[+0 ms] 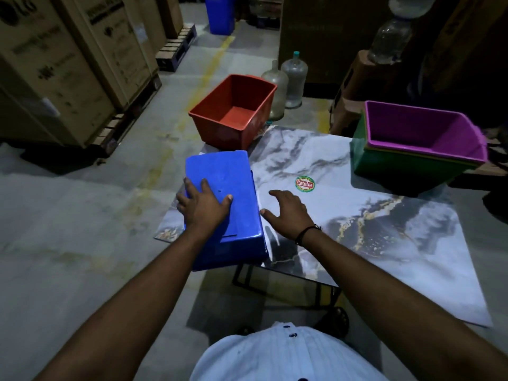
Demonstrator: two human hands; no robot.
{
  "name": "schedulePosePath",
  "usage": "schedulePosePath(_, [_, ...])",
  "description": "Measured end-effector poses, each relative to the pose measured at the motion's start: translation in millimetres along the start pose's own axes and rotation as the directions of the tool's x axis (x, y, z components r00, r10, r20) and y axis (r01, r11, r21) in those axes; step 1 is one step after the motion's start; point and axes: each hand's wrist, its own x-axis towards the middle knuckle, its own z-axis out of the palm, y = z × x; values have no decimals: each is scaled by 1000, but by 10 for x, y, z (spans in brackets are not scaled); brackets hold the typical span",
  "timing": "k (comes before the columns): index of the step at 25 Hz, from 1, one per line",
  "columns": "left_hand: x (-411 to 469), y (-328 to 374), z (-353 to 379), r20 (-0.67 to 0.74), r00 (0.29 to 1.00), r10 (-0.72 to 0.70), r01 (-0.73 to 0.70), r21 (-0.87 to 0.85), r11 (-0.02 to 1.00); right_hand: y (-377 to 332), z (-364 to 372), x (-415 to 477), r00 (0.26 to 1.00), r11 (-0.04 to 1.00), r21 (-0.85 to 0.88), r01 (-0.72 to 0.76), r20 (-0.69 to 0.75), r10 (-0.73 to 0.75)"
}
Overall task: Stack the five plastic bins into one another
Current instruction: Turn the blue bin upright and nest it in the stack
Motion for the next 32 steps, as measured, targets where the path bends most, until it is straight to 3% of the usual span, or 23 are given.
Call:
schedulePosePath(5, [-19,-2,-17,78,995,-60,63,-39,997,-76,43,-77,998,992,127,-24,56,17])
schedulePosePath(9, [-47,272,-1,207,978,-15,30,-70,997,153,-138,-126,998,999,21,-48,-32,49])
schedulePosePath(15, [-480,1028,172,311,942,129,-87,-146,985,662,-536,-263,951,947,-210,-245,-244,192])
schedulePosePath(22, [-499,1375,495,388,878,281,-249,-131,960,894,-635,-564,932,890,-275,-363,-102,349])
schedulePosePath(26, [-254,1343,460,314,918,242,-201,-158,967,921,-632,-679,948,888,-353,-296,4,318])
schedulePosePath(29, [-45,1261,409,272,946,178,-119,-220,968,1084,-705,-685,979,927,-322,-191,3,203])
schedulePosePath(32, [107,1155,446,318,919,234,-139,-294,946,1436,-803,-775,970,981,-166,-102,-236,61])
